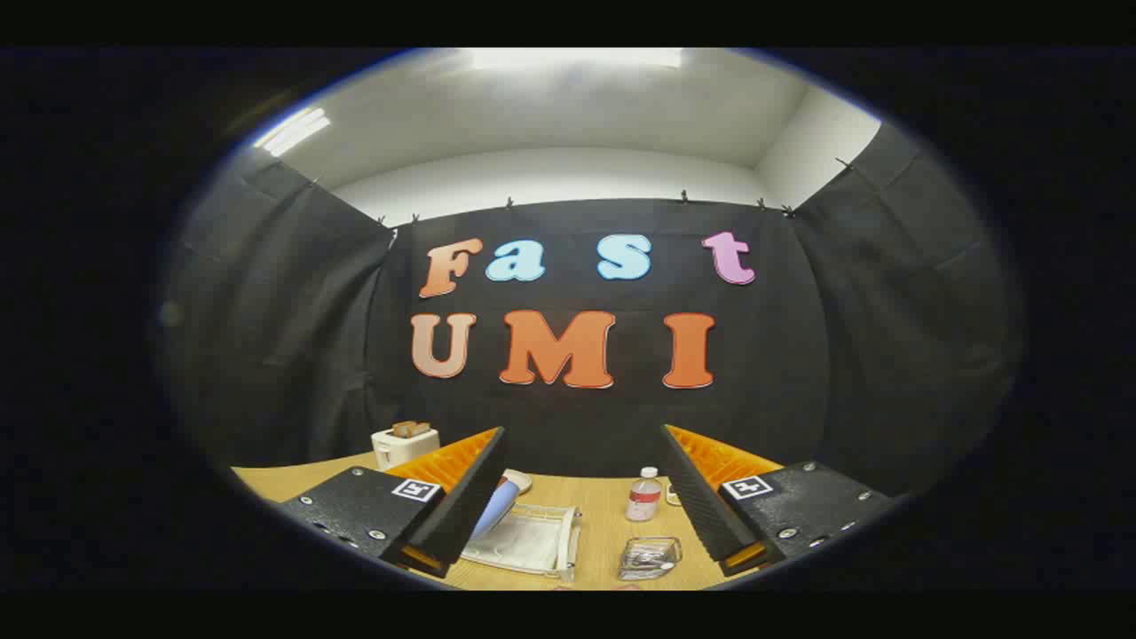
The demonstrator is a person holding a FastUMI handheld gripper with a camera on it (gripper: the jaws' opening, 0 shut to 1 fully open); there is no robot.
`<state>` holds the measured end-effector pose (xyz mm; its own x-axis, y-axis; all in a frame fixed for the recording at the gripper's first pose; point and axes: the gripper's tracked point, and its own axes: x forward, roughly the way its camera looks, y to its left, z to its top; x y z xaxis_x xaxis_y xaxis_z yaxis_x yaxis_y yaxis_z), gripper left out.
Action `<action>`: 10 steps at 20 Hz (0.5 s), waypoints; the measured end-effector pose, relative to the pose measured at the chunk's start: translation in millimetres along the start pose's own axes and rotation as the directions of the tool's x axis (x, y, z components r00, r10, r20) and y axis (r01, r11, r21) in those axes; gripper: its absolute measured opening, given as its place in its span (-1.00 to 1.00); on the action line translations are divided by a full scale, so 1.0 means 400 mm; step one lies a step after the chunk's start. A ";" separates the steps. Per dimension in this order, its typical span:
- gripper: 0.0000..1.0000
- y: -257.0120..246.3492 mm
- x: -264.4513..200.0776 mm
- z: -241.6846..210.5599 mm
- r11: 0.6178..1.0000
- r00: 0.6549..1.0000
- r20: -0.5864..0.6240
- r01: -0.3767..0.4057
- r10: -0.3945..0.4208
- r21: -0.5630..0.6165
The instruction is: Take the plate from the dish rack, then take the spoon from the basket and place it into the plate.
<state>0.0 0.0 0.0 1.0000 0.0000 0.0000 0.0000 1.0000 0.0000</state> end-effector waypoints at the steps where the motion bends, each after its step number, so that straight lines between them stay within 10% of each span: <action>1: 0.99 0.004 0.000 0.004 1.000 1.000 -0.001 -0.008 0.008 -0.001; 10: 0.98 0.002 0.007 0.024 1.000 1.000 -0.003 -0.002 0.002 0.017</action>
<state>2.7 0.6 9.5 1.0000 0.0020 -0.0031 -0.0020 0.9999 0.0167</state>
